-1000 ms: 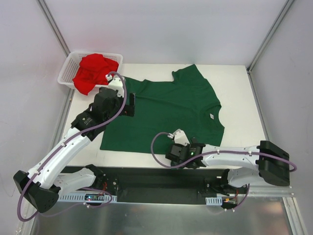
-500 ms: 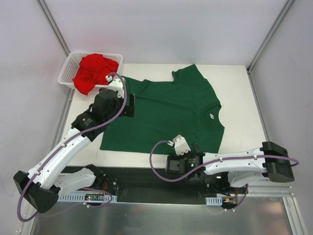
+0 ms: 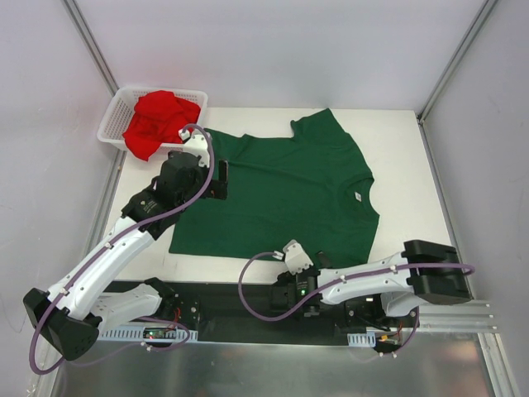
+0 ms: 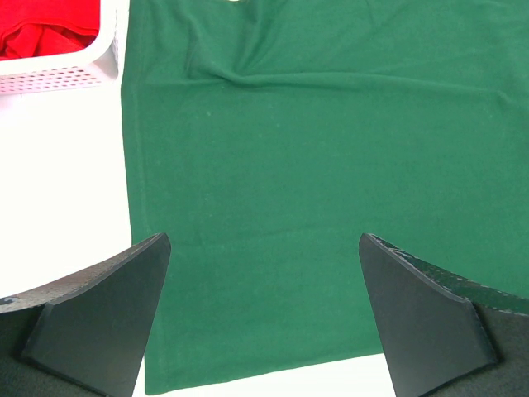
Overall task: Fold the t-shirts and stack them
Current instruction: Flatten out the tshirt
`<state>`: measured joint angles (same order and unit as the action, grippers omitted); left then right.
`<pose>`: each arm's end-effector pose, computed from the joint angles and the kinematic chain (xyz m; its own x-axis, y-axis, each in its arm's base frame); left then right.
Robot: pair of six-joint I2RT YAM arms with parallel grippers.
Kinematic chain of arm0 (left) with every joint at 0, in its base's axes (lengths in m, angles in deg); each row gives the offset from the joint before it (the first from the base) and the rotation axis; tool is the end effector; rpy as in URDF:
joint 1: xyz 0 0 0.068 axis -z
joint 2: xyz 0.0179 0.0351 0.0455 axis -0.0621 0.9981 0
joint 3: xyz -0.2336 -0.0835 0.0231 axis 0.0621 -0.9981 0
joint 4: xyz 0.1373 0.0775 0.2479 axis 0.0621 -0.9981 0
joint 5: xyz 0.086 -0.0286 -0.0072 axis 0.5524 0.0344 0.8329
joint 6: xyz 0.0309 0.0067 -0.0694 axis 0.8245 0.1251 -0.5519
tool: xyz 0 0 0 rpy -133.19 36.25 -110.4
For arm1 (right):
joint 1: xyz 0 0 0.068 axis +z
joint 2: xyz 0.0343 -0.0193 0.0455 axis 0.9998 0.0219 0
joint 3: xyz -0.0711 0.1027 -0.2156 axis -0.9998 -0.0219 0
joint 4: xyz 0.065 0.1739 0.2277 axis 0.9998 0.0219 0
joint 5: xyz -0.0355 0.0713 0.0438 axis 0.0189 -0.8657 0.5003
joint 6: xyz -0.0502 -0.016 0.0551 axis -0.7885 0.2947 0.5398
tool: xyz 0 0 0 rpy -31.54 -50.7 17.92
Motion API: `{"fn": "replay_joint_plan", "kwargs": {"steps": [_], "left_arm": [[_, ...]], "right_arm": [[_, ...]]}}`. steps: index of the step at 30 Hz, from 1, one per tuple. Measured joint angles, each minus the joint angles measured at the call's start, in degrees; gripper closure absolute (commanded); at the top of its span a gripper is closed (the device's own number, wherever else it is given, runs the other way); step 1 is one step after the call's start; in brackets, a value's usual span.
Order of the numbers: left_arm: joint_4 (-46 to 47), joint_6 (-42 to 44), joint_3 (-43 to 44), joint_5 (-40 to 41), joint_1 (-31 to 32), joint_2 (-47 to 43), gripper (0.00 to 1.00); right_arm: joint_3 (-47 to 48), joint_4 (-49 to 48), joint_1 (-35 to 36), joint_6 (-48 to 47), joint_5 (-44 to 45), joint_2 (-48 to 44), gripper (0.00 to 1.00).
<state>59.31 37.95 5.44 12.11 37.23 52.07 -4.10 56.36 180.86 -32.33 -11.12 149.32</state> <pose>0.2568 -0.1492 0.3343 -0.3457 0.0362 -0.9377 0.2588 0.9642 -0.0582 0.0324 0.2577 0.1024 -0.5067 -0.7320 -0.4554 -0.5705 0.6807 -0.4594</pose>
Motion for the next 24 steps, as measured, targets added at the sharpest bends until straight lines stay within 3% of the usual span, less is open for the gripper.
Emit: {"fn": "replay_joint_plan", "kwargs": {"steps": [7, 14, 19, 24], "left_arm": [[0.09, -0.07, -0.09, -0.02, 0.00, 0.76, 0.01], [-0.04, -0.09, -0.79, 0.00, 0.00, 1.44, 0.01], [-0.02, -0.09, -0.83, 0.00, 0.00, 1.44, 0.01], [-0.02, -0.09, -0.85, 0.02, 0.00, 1.42, 0.01]], "right_arm": [[2.51, -1.16, 0.09, 0.11, 0.48, 5.81, 0.12], [3.23, -1.86, 0.09, 0.26, 0.90, 7.96, 0.34], [3.23, -2.34, 0.09, 0.28, 0.87, 8.90, 0.41], [3.67, -3.26, 0.09, -0.02, 0.85, 10.05, 0.54]]}}
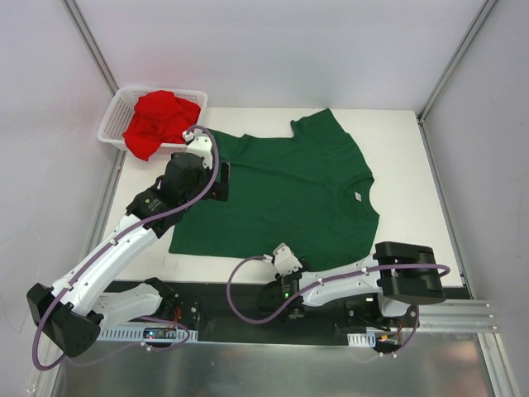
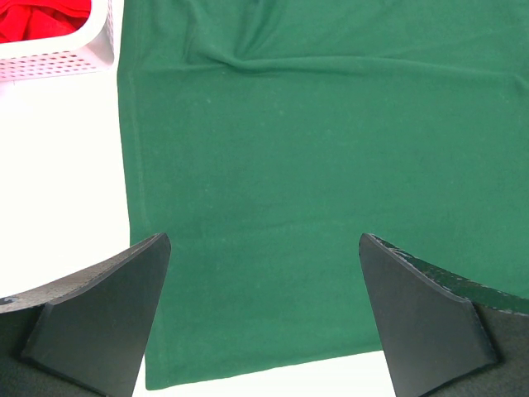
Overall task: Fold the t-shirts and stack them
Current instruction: Flatten out the tshirt
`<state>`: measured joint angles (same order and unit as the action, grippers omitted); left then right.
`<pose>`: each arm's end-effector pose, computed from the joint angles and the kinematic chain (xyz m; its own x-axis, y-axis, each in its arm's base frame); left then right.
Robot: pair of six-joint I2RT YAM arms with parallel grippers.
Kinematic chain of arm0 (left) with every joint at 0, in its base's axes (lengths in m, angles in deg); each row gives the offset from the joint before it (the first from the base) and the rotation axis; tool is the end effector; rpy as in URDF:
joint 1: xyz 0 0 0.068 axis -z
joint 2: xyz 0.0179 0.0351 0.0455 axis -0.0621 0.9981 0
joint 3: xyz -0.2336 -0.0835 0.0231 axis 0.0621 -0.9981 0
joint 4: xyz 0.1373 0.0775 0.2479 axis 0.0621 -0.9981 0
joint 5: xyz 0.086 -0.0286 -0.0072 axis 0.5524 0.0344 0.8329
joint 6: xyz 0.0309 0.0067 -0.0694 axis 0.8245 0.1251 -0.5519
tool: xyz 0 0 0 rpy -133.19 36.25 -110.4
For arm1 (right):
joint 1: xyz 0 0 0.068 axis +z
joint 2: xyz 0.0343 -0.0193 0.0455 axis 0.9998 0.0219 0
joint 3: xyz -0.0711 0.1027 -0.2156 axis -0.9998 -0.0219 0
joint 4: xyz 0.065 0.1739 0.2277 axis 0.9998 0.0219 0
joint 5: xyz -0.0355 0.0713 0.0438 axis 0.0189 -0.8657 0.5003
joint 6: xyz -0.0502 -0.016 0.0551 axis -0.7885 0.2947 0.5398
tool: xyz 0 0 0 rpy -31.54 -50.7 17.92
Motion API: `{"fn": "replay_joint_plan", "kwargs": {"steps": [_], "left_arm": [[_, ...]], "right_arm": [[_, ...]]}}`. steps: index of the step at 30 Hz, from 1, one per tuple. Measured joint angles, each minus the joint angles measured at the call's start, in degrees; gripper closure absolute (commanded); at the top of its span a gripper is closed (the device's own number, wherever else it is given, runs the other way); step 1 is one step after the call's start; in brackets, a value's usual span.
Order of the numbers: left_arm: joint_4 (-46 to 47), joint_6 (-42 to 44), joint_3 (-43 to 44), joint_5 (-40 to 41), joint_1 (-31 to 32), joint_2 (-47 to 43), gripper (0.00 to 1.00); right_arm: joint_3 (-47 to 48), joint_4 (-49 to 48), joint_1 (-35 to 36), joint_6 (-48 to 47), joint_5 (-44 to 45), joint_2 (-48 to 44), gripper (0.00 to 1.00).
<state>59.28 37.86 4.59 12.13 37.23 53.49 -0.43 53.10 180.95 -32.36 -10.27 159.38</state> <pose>0.2613 -0.1522 0.3213 -0.3771 0.0554 -0.9245 0.2562 0.9655 -0.0467 0.0320 0.2774 0.0754 -0.4975 -0.7571 -0.4234 -0.5639 0.6532 -0.5053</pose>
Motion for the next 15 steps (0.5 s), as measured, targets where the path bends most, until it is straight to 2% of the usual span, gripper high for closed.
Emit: {"fn": "replay_joint_plan", "kwargs": {"steps": [4, 5, 9, 12, 13, 15], "left_arm": [[0.00, 0.02, -0.07, 0.00, 0.00, -0.11, 0.01], [-0.02, 0.02, -0.09, 0.00, 0.00, -0.13, 0.01], [0.00, 0.04, -0.09, 0.00, 0.00, -0.24, 0.01], [-0.02, 0.04, -0.09, 0.00, 0.00, -0.24, 0.01], [-0.02, 0.07, -0.09, 0.00, 0.00, -0.24, 0.01], [-0.02, 0.04, -0.09, 0.00, 0.00, -0.24, 0.01]], "right_arm": [[0.09, -0.76, 0.00, -0.17, -0.04, 0.20, 0.63], [0.09, -0.94, 0.00, -0.22, -0.07, 0.24, 0.70], [0.13, -1.27, 0.00, -0.42, -0.07, 0.52, 0.74], [0.17, -1.36, 0.00, -0.46, -0.04, 0.66, 0.82], [0.17, -1.38, 0.00, -0.44, -0.04, 0.72, 0.89], [0.17, -1.36, 0.00, -0.33, -0.02, 0.96, 0.92]]}}
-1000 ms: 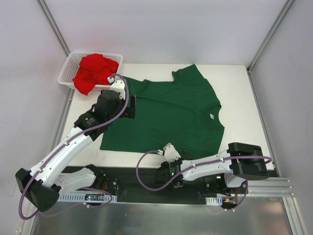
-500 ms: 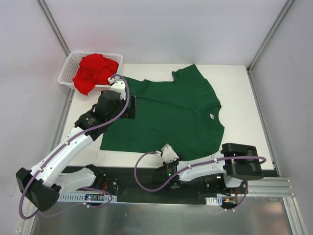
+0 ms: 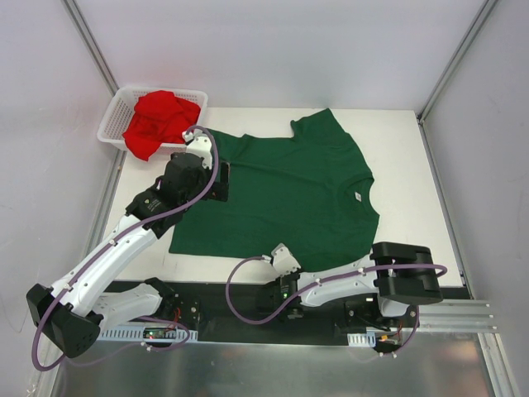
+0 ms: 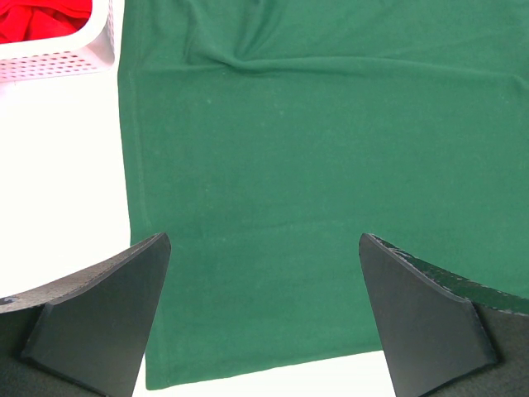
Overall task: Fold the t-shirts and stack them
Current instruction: Flatten out the tshirt
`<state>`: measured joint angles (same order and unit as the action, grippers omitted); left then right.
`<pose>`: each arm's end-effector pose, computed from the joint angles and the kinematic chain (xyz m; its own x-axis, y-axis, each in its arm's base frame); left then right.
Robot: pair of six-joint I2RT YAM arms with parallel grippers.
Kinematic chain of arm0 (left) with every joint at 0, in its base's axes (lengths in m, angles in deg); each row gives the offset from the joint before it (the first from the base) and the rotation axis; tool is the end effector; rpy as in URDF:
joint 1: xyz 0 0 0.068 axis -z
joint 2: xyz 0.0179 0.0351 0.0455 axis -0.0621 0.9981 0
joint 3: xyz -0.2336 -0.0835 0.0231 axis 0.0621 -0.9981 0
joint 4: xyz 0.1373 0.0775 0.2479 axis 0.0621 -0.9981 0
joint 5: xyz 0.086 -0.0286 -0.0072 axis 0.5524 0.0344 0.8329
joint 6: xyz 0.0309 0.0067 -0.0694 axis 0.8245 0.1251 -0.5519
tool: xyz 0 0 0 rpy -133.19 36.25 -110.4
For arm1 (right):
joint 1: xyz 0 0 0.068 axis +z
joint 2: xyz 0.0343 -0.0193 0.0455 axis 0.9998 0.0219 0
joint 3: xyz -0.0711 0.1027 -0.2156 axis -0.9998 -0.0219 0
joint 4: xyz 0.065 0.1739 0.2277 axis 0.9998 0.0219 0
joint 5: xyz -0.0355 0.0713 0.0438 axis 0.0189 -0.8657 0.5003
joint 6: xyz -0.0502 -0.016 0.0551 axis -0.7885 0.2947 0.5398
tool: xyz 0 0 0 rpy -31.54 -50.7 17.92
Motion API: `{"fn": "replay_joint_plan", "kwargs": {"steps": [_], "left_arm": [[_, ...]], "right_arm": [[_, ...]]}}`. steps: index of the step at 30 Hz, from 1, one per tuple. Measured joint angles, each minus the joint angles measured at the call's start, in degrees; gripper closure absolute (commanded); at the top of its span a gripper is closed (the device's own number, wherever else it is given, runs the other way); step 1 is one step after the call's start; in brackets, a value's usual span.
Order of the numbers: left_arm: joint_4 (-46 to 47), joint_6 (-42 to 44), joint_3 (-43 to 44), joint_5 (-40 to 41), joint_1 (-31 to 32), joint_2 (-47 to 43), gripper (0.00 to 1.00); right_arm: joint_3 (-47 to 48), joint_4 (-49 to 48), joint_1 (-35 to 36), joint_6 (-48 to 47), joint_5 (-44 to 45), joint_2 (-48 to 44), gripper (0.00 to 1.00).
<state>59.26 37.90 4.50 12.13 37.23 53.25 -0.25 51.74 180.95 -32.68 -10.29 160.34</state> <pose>0.2606 -0.1517 0.3218 -0.3752 0.0549 -0.9253 0.2565 0.9654 -0.0468 0.0319 0.2805 0.0716 -0.4947 -0.7564 -0.4279 -0.5671 0.6541 -0.5006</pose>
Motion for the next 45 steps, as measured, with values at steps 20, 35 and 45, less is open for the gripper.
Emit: {"fn": "replay_joint_plan", "kwargs": {"steps": [20, 35, 45], "left_arm": [[-0.31, -0.02, -1.86, 0.00, 0.00, -1.09, 0.01], [-0.33, -0.04, -1.86, 0.00, 0.00, -1.27, 0.01], [-0.33, -0.07, -1.86, 0.02, 0.00, -1.27, 0.01]], "right_arm": [[5.11, 6.12, -0.11, 0.90, 3.39, 0.07, 0.99], [11.10, 17.88, -3.56, 3.34, 10.16, -7.54, 0.99], [14.43, 21.40, -8.37, -0.26, 13.60, -13.38, 0.99]]}}
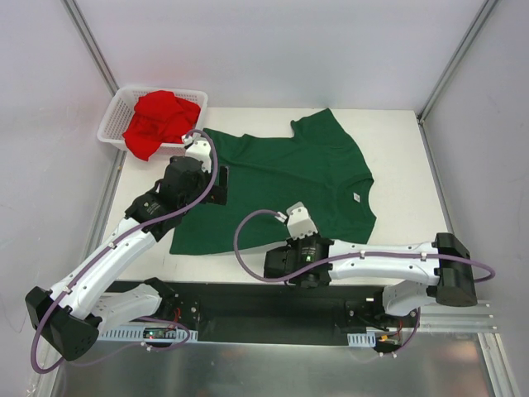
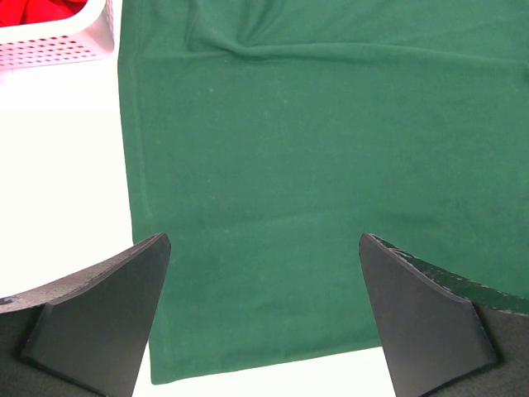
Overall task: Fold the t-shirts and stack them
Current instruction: Flatten out the tshirt
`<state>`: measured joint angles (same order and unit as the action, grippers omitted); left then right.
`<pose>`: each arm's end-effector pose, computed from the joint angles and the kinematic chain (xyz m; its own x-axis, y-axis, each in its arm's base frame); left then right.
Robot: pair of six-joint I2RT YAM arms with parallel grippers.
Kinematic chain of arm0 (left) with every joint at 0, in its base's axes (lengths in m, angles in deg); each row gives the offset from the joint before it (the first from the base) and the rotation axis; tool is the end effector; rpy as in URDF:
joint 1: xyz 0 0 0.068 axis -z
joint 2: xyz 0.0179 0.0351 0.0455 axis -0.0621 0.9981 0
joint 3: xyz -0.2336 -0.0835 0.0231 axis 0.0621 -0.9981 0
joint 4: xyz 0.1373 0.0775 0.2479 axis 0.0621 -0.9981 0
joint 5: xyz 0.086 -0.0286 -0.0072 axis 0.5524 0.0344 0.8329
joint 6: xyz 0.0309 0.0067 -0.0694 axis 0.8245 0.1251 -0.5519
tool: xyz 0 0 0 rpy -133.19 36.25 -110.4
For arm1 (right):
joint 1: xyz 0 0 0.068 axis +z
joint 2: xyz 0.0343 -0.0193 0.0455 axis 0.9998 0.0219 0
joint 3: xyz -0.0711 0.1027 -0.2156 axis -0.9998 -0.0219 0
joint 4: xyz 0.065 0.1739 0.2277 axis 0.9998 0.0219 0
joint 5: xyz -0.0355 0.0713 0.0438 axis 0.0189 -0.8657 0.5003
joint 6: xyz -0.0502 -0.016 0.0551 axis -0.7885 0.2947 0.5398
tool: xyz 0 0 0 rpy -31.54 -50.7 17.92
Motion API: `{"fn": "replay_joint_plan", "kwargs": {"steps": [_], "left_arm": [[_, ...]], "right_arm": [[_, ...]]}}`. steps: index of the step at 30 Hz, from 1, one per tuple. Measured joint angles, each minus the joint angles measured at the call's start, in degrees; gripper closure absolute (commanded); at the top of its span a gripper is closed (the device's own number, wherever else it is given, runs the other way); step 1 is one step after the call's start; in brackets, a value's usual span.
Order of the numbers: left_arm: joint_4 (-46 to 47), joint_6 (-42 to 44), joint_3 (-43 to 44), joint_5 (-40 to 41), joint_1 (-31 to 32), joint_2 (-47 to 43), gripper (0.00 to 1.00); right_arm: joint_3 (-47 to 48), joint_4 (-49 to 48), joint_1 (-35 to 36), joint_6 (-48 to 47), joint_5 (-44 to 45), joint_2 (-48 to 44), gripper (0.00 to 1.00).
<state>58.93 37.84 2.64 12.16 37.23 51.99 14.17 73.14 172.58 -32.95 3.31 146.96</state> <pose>0.2566 -0.1490 0.3140 -0.3879 0.0621 -0.9196 0.2551 0.9660 -0.0423 0.0829 0.2747 0.2120 -0.4700 -0.6333 -0.6148 -0.3360 0.7725 -0.5389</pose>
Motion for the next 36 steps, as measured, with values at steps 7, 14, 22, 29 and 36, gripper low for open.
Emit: {"fn": "replay_joint_plan", "kwargs": {"steps": [7, 14, 22, 29, 36], "left_arm": [[0.00, 0.02, 0.00, 0.00, 0.00, 0.00, 0.01], [0.00, 0.07, 0.00, 0.02, 0.00, 0.00, 0.01], [0.04, 0.17, -0.20, 0.42, -0.02, 0.00, 0.01], [-0.15, 0.37, -0.63, 0.48, -0.02, 0.00, 0.01], [-0.09, 0.35, -1.20, 0.48, -0.02, 0.00, 0.01]], "right_arm": [[-0.72, -5.88, -6.03, -9.22, -1.29, -0.94, 0.99], [-2.10, -19.71, -11.47, -21.84, -7.78, 6.01, 0.99], [-1.42, -32.94, -14.97, -30.60, -15.80, 17.35, 0.60], [0.66, -34.01, -15.91, -32.85, -17.18, 18.38, 0.53], [0.13, -29.40, -14.93, -30.18, -17.09, 7.30, 0.54]]}}
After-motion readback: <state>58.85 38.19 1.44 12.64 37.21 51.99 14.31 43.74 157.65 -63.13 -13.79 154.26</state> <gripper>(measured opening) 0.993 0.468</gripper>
